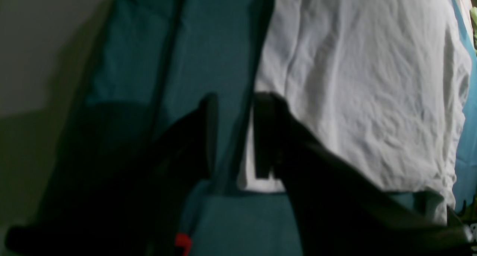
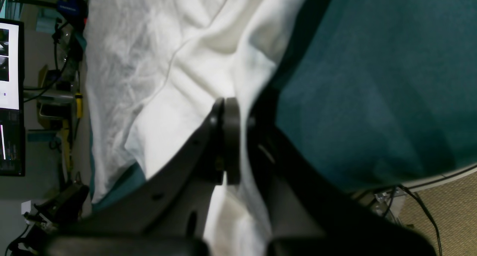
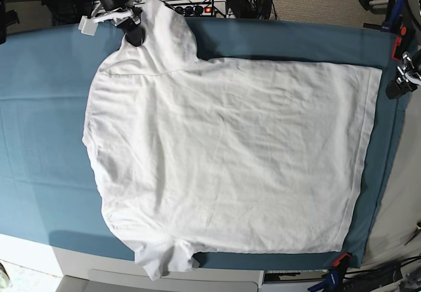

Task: Fold the T-shirt properly
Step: 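Lower the left gripper and grasp the shirt's shoulder edge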

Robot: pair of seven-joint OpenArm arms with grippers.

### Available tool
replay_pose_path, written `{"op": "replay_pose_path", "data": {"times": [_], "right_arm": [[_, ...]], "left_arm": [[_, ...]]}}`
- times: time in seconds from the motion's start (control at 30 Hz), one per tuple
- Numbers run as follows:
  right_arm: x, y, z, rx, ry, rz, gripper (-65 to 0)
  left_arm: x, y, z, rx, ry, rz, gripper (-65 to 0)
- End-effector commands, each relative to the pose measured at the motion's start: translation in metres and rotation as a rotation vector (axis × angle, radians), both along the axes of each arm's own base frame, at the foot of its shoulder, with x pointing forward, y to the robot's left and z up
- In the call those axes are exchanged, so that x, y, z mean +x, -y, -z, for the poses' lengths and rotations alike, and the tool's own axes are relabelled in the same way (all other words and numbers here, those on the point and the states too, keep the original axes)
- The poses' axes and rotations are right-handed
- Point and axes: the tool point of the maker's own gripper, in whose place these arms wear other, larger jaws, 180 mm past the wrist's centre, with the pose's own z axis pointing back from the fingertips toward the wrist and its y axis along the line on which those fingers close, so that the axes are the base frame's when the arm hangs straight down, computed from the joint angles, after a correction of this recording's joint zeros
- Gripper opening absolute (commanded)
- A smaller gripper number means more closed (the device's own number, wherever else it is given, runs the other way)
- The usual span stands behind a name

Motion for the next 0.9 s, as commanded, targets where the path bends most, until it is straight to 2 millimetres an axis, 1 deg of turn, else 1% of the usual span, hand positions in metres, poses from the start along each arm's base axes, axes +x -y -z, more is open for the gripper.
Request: {"op": "replay_pose_path", "data": {"times": [0.0, 0.27, 0.43, 0.63, 0.73, 0.8, 0.87], "right_arm": [[-0.003, 0.0, -0.001, -0.001, -0.007, -0.002, -65.0], [-0.003, -0.001, 0.0, 0.001, -0.008, -0.003, -65.0], [-0.003, -0.001, 0.0, 0.003, -0.013, -0.007, -65.0], [-0.004, -0.002, 0.0, 0.003, -0.015, -0.009, -65.0], [-0.004, -0.002, 0.001, 0.004, -0.016, -0.011, -65.0], [-0.004, -0.002, 0.001, 0.005, -0.017, -0.012, -65.0], [-0.004, -0.002, 0.001, 0.005, -0.017, -0.012, -65.0]], "left_arm": [[0.007, -0.008, -0.016, 0.013, 0.046, 0.002, -47.8], [-0.008, -0.005, -0.007, 0.0, 0.008, 0.003, -47.8], [-0.023, 0.0, 0.002, -0.034, -0.025, 0.001, -47.8], [-0.028, 0.004, 0.003, -0.059, -0.032, 0.006, -47.8], [-0.029, 0.009, 0.007, -0.062, -0.049, 0.024, -47.8], [-0.033, 0.016, 0.015, -0.041, -0.083, 0.059, -48.1], [-0.036, 0.024, 0.023, -0.003, -0.125, 0.1, -49.8]]}}
